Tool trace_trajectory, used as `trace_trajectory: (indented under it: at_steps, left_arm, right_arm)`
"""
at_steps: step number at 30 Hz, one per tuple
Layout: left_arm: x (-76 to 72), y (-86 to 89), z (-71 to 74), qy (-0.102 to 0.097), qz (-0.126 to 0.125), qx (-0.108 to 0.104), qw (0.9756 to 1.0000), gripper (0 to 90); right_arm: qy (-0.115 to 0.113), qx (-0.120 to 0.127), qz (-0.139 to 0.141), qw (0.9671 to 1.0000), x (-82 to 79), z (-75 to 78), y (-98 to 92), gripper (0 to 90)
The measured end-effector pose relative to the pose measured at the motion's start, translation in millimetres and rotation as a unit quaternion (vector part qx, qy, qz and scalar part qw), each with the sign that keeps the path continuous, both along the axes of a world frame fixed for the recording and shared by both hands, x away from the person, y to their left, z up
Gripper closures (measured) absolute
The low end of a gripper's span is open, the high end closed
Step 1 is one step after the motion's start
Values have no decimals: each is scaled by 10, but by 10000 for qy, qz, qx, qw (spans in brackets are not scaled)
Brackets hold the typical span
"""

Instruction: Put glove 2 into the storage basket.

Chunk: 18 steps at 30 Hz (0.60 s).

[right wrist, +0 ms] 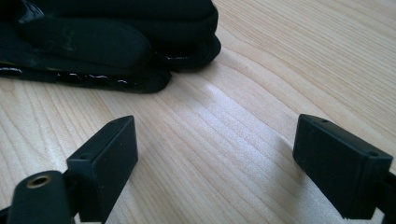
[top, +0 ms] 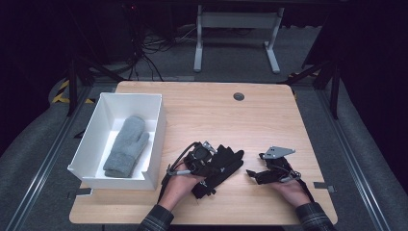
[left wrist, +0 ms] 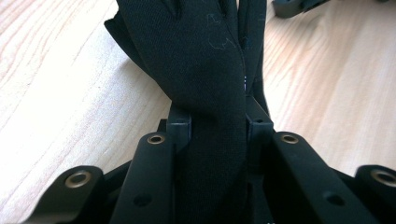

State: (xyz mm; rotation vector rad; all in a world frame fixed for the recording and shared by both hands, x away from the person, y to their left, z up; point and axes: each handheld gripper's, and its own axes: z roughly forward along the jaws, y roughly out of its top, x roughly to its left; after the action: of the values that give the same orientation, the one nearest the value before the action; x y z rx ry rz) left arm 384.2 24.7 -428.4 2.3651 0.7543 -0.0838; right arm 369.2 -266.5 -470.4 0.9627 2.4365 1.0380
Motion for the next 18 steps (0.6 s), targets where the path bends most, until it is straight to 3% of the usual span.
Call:
trace_trajectory:
  at_steps: [4,8,18]
  left_arm:
    - [-18,30,113,-44,66,-27,10000,718]
    - [-25,100,347,-87,153,-162,9997,718]
    - [0,259,881,-383,311,-172,9986,717]
  right_arm:
    - [1,4,2,10000,1,0,-1,145]
    - [2,12,-3,10000,2,0,-1,146]
    - [0,11,-5,10000,2,0,-1,146]
